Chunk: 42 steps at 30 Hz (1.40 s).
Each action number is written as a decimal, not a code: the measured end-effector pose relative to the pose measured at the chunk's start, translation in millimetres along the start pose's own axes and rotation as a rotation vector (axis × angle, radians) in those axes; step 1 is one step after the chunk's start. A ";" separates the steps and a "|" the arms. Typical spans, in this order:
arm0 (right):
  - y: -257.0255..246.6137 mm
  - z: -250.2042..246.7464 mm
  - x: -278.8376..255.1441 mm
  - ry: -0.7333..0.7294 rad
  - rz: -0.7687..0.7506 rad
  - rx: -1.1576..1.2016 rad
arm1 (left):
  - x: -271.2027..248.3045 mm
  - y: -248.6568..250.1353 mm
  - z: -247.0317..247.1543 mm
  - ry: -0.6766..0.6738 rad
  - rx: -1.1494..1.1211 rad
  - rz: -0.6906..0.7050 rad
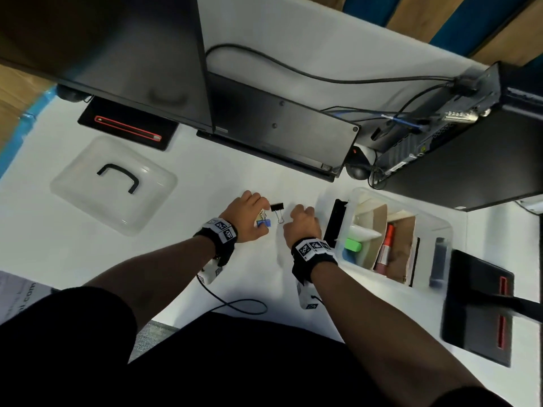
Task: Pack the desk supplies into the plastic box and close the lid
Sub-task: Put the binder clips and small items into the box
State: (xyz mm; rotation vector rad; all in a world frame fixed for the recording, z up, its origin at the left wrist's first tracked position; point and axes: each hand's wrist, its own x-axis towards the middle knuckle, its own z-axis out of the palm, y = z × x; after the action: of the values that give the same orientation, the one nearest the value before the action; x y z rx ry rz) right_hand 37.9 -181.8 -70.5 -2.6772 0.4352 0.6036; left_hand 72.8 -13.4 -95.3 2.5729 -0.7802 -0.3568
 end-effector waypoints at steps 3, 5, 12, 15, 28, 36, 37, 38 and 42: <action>-2.9 -6.2 -0.6 0.058 -0.085 -0.031 | -7.1 -4.1 2.2 0.038 0.018 0.062; -8.2 -12.6 0.4 0.062 -0.089 -0.064 | -11.6 -7.2 0.7 0.051 -0.001 0.062; -21.0 -9.9 9.7 -0.033 -0.162 -0.105 | -31.5 -11.8 -18.3 -0.105 -0.196 -0.222; -16.3 -3.9 7.4 -0.075 -0.185 -0.107 | -40.2 -20.2 -23.6 -0.115 -0.196 -0.298; -12.5 -55.2 -35.9 -0.034 -0.169 0.369 | -23.4 -6.8 -40.4 0.003 -0.564 -0.583; 94.9 -162.8 -33.7 0.358 0.238 0.533 | 44.0 104.6 -89.6 0.055 -0.696 -0.264; 102.0 -162.7 -32.8 0.302 0.263 0.495 | 53.3 121.9 -92.7 0.035 -0.665 -0.225; 107.1 -161.5 -32.0 0.257 0.259 0.459 | 62.5 138.2 -94.4 0.003 -0.629 -0.207; 116.5 -159.6 -32.5 0.171 0.271 0.373 | 88.7 192.3 -91.0 -0.122 -0.465 -0.208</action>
State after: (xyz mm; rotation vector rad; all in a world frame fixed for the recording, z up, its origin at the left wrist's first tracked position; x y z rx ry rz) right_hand 22.6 -343.3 46.9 -2.3354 0.8755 0.3243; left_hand 87.5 -179.6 63.8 2.2056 -0.4053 -0.6775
